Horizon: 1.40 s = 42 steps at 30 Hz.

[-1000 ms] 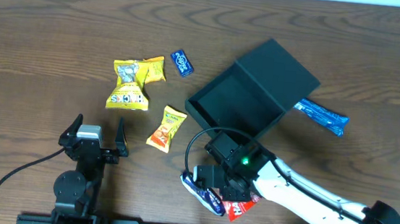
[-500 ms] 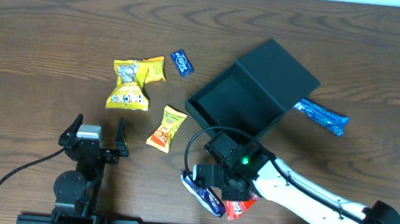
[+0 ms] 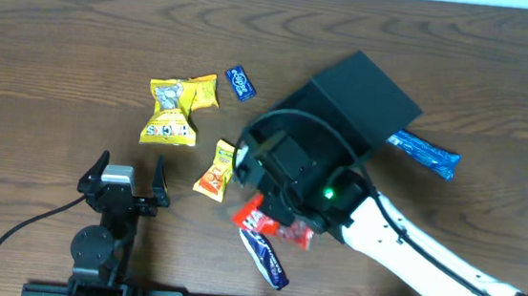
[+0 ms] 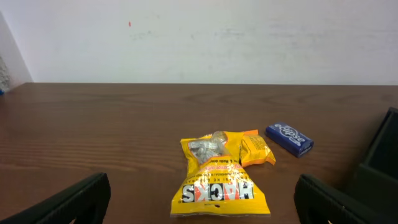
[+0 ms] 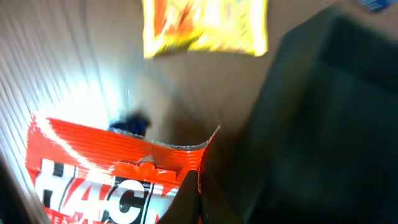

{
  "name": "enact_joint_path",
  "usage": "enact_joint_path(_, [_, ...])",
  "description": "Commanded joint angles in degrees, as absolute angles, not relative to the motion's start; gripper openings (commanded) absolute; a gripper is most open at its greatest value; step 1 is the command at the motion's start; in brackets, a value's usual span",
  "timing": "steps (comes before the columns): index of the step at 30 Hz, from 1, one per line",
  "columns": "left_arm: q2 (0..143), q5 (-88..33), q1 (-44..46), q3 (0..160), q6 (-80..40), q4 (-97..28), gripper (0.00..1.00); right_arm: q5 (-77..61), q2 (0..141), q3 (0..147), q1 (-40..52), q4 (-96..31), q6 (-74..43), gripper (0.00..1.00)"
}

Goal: Pack container
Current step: 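Lift the red bag and lower it into the black box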

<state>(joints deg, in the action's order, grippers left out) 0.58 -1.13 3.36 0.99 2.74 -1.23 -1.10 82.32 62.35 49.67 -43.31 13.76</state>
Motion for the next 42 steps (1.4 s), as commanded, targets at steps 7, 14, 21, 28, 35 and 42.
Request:
enact_joint_path(7, [0.27,-0.67,3.03,0.27,2.15,-4.45,0.95,8.38,81.10,70.67,49.04,-38.20,-12.99,0.01])
enact_joint_path(14, [0.27,-0.67,3.03,0.27,2.15,-4.45,0.95,10.31,81.10,70.89,45.67,-34.33,-27.83,0.02])
enact_joint_path(21, [0.27,-0.67,3.03,0.27,2.15,-4.45,0.95,10.28,81.10,70.89,39.77,-33.36,-46.41,0.02])
enact_joint_path(28, [0.27,-0.67,3.03,0.27,2.15,-4.45,0.95,10.13,81.23,70.85,37.76,-30.59,-62.30,0.02])
enact_joint_path(35, [0.27,-0.67,3.03,0.25,2.15,-4.45,0.95,13.96,84.42,70.76,37.12,-30.59,-78.52,0.02])
enact_joint_path(42, [0.27,-0.67,3.03,0.27,2.15,-4.45,0.95,18.00,87.00,70.76,34.94,-32.05,-90.87,0.02])
